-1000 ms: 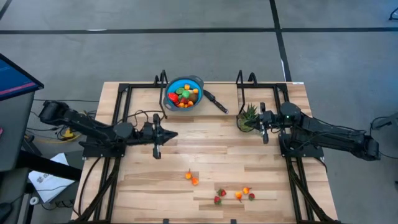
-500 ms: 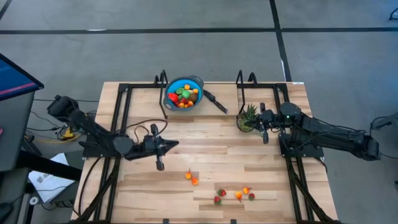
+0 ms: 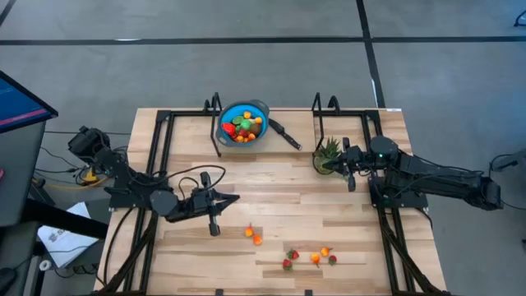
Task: Pick & Place Fruit
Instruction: Put the pear into the basket
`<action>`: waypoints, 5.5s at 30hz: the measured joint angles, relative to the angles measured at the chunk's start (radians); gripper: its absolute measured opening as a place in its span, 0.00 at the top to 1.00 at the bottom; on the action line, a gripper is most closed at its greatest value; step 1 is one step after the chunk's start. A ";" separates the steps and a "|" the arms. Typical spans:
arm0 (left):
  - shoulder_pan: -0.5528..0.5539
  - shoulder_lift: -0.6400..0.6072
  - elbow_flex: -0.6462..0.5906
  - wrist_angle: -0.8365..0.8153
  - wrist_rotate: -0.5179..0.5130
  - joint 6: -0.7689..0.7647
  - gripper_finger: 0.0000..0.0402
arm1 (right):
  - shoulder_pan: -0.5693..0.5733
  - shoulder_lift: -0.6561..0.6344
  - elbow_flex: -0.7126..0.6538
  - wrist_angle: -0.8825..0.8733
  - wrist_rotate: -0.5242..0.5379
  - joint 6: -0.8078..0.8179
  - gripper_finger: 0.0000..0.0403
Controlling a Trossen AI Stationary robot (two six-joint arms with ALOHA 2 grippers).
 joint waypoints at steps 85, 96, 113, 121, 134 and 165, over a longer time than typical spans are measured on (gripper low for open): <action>0.319 0.013 0.159 -0.483 0.541 -0.181 0.29 | -0.001 0.000 0.000 0.000 0.001 0.000 1.00; 0.279 0.127 0.177 -0.559 0.542 -0.174 0.29 | -0.001 0.000 0.000 0.000 0.001 0.000 1.00; 0.183 0.309 0.177 -0.562 0.542 -0.377 0.29 | -0.001 0.000 0.000 0.000 0.001 -0.001 1.00; 0.183 0.334 0.177 -0.562 0.540 -0.383 0.29 | -0.001 0.000 0.000 0.000 0.001 -0.003 1.00; 0.183 0.331 0.177 -0.564 0.540 -0.383 0.29 | -0.001 0.000 0.000 -0.001 0.001 -0.011 1.00; 0.165 0.476 0.175 -0.606 0.637 -0.383 0.29 | -0.001 0.000 0.000 -0.025 0.001 -0.011 1.00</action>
